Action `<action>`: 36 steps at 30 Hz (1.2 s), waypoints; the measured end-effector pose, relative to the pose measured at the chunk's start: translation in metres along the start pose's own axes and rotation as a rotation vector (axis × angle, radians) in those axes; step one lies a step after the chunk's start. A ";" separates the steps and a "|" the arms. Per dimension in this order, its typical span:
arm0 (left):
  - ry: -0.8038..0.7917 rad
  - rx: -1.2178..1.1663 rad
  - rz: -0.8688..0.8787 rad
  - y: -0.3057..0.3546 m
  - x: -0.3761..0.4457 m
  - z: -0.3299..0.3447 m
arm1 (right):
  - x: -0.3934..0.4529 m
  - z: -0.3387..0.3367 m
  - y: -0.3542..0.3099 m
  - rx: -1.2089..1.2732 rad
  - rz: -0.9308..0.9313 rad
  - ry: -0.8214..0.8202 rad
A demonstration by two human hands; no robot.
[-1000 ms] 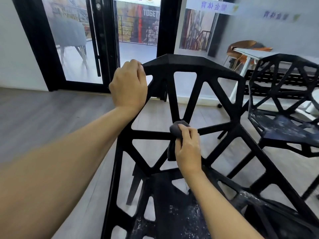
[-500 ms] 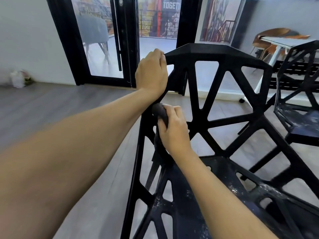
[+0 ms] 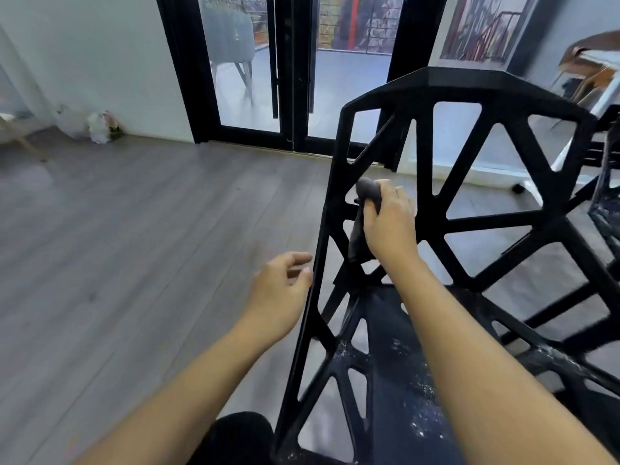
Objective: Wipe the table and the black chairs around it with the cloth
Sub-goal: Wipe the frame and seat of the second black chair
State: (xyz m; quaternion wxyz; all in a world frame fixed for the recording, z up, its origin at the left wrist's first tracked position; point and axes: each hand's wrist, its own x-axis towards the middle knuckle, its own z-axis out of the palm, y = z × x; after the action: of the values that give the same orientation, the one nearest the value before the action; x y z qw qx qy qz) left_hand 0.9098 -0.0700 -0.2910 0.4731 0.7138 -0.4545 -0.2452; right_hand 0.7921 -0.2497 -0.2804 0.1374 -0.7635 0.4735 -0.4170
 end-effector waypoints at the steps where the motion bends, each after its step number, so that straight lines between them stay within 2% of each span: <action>1: -0.019 -0.050 -0.008 -0.004 -0.015 0.001 | -0.003 -0.003 0.000 0.037 0.004 0.018; 4: -0.005 -0.121 -0.014 -0.013 -0.032 0.002 | -0.026 -0.011 -0.009 0.196 -0.104 0.096; 7: 0.011 -0.186 -0.026 -0.019 -0.030 0.001 | -0.042 0.004 -0.030 0.193 -0.269 -0.043; 11: 0.004 -0.197 -0.017 -0.023 -0.028 0.002 | -0.042 0.018 -0.044 0.194 -0.184 -0.115; 16: -0.002 -0.286 -0.046 -0.028 -0.028 0.005 | -0.090 -0.005 -0.045 0.272 -0.163 -0.261; 19: 0.005 -0.325 -0.052 -0.026 -0.031 0.007 | -0.105 -0.006 -0.049 0.244 -0.176 -0.253; 26: -0.022 -0.352 -0.118 -0.032 -0.024 0.004 | -0.038 0.015 -0.053 0.147 -0.100 -0.215; 31: -0.159 -0.485 -0.208 -0.024 -0.014 -0.012 | -0.090 -0.003 -0.050 0.255 -0.103 -0.311; 36: -0.327 -0.605 -0.387 -0.023 0.003 -0.036 | -0.137 0.000 -0.055 0.273 -0.031 -0.232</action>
State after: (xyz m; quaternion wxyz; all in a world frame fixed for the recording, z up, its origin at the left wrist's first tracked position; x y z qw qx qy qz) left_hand 0.9486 -0.0533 -0.2957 0.5286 0.5663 -0.2879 -0.5631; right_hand 0.7982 -0.1065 -0.3167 0.2869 -0.7879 0.3818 -0.3887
